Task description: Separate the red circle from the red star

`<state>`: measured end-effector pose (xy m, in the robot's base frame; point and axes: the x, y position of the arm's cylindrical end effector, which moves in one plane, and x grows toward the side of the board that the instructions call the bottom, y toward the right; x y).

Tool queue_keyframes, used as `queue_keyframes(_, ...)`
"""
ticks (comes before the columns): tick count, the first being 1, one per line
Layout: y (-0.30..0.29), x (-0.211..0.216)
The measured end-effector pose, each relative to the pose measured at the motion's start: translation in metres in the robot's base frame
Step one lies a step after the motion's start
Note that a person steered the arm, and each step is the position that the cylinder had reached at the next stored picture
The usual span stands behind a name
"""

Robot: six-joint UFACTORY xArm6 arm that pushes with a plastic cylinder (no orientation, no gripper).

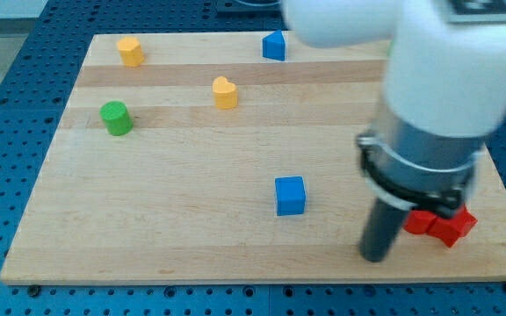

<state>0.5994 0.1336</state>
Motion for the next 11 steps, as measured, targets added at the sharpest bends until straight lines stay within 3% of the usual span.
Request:
queue_keyframes(2, 0.06, 0.0)
queue_keyframes(8, 0.045, -0.015)
queue_keyframes(11, 0.034, -0.067)
